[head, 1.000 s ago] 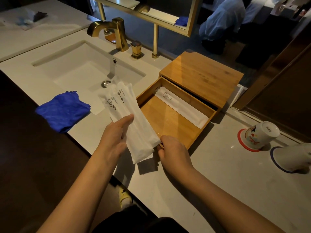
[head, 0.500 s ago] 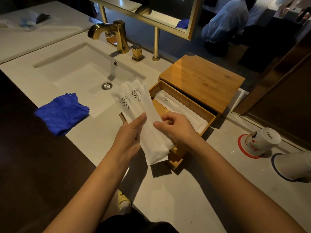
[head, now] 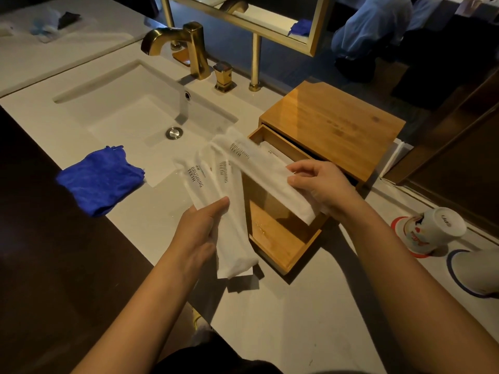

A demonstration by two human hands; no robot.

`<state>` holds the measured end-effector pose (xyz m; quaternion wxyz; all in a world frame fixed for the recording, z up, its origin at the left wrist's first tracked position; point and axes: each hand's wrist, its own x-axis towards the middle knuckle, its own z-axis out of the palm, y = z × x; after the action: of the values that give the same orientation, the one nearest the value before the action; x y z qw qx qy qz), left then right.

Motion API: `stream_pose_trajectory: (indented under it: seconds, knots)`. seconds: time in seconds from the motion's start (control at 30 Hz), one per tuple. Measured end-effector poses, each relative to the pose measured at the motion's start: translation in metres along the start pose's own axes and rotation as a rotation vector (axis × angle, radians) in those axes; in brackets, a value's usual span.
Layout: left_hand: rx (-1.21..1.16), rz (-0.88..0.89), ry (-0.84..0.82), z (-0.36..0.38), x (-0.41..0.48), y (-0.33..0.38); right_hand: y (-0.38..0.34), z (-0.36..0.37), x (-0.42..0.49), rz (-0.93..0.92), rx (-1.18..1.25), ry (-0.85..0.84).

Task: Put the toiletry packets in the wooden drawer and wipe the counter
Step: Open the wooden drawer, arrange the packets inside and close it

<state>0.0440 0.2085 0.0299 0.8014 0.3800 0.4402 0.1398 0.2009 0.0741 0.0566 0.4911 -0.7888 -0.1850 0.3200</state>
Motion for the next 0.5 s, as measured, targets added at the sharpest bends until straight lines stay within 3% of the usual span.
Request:
stream_pose_trajectory:
  seconds: [0.17,0.5]
  knots:
    - [-0.055,0.065,0.019,-0.007,-0.001,0.013,0.010,-0.010,0.009,0.099,-0.098,0.159]
    - [-0.141,0.021,0.052,-0.009,0.005,0.021,0.029,0.007,0.026,0.196,-0.538,0.235]
